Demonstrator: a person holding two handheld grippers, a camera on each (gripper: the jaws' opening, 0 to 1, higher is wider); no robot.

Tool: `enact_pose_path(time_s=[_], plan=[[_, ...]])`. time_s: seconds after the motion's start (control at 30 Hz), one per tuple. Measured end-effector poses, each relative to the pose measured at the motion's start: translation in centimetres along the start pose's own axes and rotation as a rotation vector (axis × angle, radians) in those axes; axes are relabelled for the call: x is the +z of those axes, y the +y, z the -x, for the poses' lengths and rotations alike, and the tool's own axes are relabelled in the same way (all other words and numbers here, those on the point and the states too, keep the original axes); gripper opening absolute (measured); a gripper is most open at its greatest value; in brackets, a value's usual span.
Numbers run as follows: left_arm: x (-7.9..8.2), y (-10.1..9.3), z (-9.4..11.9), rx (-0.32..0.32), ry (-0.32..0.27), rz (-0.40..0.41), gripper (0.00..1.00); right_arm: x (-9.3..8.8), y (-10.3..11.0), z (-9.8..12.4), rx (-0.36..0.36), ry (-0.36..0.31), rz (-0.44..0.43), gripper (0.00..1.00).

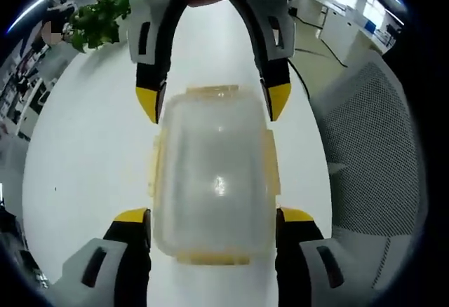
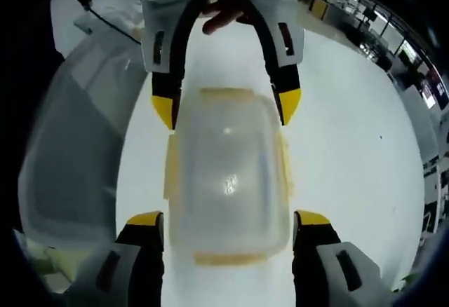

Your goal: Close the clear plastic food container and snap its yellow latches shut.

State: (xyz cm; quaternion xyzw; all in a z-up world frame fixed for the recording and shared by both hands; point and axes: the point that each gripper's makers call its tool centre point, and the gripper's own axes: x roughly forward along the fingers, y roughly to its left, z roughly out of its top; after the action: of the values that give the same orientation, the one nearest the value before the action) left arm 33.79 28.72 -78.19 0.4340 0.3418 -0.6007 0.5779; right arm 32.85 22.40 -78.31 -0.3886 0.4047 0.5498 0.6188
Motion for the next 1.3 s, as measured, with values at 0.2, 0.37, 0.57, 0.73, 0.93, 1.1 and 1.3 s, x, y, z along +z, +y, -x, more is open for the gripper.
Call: enact_pose_path(time_s=[0.2, 0.37, 0.57, 0.73, 0.93, 1.1, 1.3], plan=[[-0.07, 0.01, -0.64, 0.003, 0.020, -0.004, 0.75, -0.40, -0.11, -0.50, -0.011, 0.008, 0.003, 0.76], [-0.11, -0.01, -0.81, 0.001, 0.021, 0.002, 0.76, -0.45, -0.20, -0.68, -0.018, 0.010, 0.002, 0.76], [-0.13, -0.01, -1.08, 0.009, -0.002, 0.015, 0.76, -0.47, -0.14, -0.86, -0.036, 0.011, -0.011, 0.75], [-0.03, -0.05, -0.98, -0.004, -0.027, 0.018, 0.76, -0.44, -0.15, -0.82, -0.036, -0.020, -0.014, 0.75], [-0.06, 0.01, -1.02, 0.002, -0.031, 0.021, 0.76, -0.37, -0.17, -0.88, -0.040, -0.017, -0.015, 0.74], [-0.12, -0.03, -1.07, 0.002, -0.014, 0.017, 0.75, -0.27, -0.14, -0.88, -0.040, -0.045, -0.015, 0.74], [-0.22, -0.06, -1.05, 0.002, -0.003, 0.018, 0.75, -0.18, -0.15, -0.91, -0.042, -0.061, -0.015, 0.74]])
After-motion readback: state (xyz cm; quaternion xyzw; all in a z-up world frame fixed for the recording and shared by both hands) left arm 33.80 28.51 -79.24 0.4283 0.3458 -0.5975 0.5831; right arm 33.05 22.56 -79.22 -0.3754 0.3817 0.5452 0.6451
